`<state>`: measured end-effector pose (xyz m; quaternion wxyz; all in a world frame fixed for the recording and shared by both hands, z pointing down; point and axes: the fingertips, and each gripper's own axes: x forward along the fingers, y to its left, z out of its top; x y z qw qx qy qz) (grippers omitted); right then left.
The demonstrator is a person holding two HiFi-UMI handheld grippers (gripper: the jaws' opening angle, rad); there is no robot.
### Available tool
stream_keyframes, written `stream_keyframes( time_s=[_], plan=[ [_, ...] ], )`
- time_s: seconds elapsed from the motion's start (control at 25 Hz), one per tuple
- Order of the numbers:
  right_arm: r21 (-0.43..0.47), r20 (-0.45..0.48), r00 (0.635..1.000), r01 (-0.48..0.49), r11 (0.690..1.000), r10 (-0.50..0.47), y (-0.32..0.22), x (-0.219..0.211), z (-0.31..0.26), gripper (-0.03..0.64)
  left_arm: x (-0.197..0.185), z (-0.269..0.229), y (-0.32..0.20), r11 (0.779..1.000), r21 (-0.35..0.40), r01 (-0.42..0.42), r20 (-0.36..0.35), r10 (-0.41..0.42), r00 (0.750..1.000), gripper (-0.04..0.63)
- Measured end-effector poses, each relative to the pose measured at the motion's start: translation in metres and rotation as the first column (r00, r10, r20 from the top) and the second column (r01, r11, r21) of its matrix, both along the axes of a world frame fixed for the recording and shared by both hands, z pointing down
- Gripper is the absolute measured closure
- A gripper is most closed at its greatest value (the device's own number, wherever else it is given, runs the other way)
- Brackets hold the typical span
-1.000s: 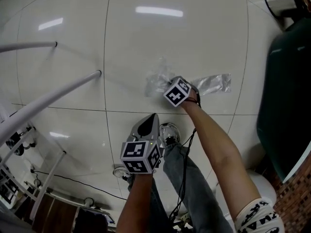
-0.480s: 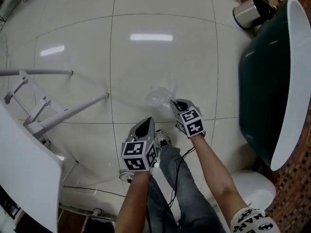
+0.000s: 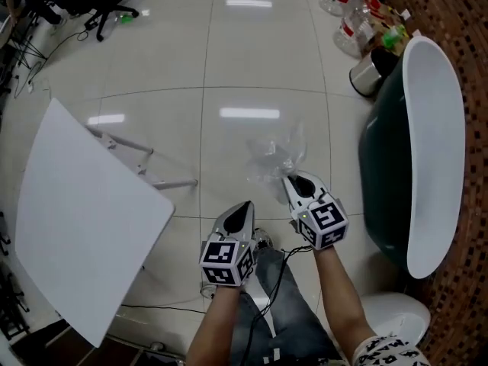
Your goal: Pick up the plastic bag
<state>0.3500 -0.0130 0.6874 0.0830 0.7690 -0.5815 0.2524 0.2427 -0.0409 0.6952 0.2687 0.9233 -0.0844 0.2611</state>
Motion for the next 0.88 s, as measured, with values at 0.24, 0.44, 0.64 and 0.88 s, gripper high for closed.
stream_keyframes(
  time_s=[0.24,0.44,0.64,0.88],
  plan=[
    [0.165,-0.051,0.996,0.075,0.984,-0.067,-0.013,-0.020,-0.152,0.606,-0.049,-0.132,-0.030,0.985,0.103,0.138,-0.095,-0.129,0.987,0.595],
    [0.230,-0.102,0.975,0.217,0.949,-0.198,-0.063,-0.072,-0.237,0.606,-0.128,-0.210,-0.079,0.928,0.175,0.328,-0.146,-0.305,0.941,0.595],
    [0.266,-0.098,0.946,0.325,0.907,-0.310,-0.091,-0.135,-0.291,0.606,-0.220,-0.255,-0.108,0.852,0.209,0.480,-0.163,-0.453,0.876,0.595],
    [0.287,-0.113,0.871,0.489,0.824,-0.478,-0.123,-0.227,-0.333,0.606,-0.329,-0.293,-0.124,0.731,0.248,0.636,-0.206,-0.602,0.772,0.595]
  ],
)
